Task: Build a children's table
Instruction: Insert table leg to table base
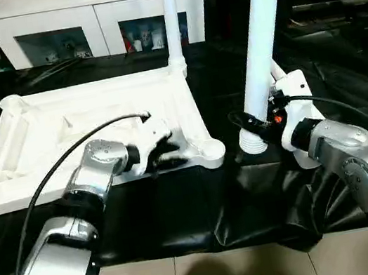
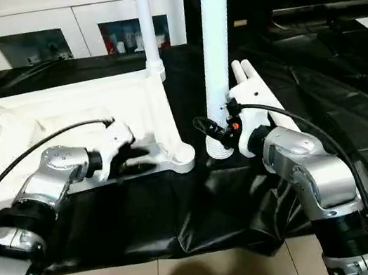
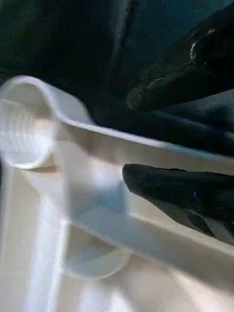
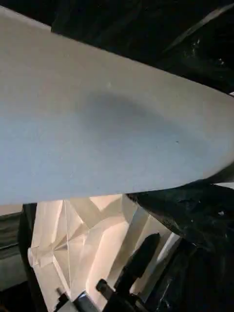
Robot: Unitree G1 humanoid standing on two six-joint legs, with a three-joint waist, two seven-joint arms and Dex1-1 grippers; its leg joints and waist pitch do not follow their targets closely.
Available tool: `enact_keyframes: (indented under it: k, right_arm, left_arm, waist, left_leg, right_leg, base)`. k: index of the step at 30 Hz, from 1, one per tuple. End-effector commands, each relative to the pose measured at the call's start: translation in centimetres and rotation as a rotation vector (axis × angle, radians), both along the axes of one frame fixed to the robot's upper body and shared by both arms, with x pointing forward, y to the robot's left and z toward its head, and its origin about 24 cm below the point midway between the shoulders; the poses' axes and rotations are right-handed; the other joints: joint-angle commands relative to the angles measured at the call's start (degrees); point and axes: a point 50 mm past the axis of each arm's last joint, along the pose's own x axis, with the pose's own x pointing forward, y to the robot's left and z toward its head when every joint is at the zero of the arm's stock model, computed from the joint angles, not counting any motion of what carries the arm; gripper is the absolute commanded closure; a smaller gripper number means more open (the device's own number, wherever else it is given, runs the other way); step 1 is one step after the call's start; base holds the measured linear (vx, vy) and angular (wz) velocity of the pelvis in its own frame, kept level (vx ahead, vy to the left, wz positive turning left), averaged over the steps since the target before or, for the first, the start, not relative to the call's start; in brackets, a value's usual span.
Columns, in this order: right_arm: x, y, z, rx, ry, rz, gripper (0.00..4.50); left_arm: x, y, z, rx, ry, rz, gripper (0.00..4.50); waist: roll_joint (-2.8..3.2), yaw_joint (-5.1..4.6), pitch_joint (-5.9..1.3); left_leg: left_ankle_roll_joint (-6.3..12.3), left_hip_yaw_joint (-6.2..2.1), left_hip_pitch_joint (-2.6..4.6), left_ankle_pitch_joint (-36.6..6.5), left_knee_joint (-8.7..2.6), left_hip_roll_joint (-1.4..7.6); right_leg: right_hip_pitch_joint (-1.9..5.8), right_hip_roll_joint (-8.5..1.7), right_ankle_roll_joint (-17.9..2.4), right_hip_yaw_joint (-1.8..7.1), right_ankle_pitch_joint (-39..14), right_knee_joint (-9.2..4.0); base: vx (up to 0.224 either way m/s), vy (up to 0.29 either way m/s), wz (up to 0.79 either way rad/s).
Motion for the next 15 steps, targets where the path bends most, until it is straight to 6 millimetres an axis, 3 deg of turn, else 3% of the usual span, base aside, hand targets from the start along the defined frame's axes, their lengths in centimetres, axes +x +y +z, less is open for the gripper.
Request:
enact_keyframes:
  k: [1,7,9,15]
  right_arm:
    - [-0.2,-0.1,0.1,-0.006,-0.015,0.008,2.62]
    - [-0.4,-0.4,0.1,-0.008,-0.014,-0.005,2.62]
    - [-0.5,-0.4,0.1,-0.007,-0.014,-0.006,2.62]
    - [-0.4,-0.4,0.0,-0.008,-0.013,-0.004,2.62]
  left_arm:
    - [0.4,0.2,0.6,0.033,-0.020,-0.015,2.44]
    - [0.4,1.1,0.5,0.043,0.013,-0.007,2.44]
    - [0.6,1.2,0.6,0.037,0.010,0.012,2.78]
    - [0.8,1.3,0.7,0.046,-0.002,0.014,3.21]
  waist:
    - [0.31,-0.06,-4.58]
    - [0.53,-0.08,-4.53]
    - [0.48,-0.05,-4.50]
    - [0.36,0.00,-4.54]
  left_leg:
    - [-0.19,-0.35,1.83,-14.76,-3.90,1.30]
    - [-0.52,-0.41,1.95,-15.97,-3.95,1.31]
    - [-0.52,-0.42,1.90,-15.91,-3.94,1.31]
    - [0.00,-0.39,1.82,-14.83,-3.86,1.30]
  right_leg:
    - [2.77,-2.96,-13.10,1.78,-5.58,-3.92]
    - [2.79,-2.98,-13.56,1.76,-6.02,-3.96]
    - [2.86,-3.03,-13.77,1.78,-6.12,-3.93]
    - [2.96,-3.04,-14.10,1.77,-4.94,-3.86]
  base:
    - [0.000,0.000,0.00]
    - [0.000,0.000,0.00]
    - [0.000,0.000,0.00]
    - [0.000,0.000,0.00]
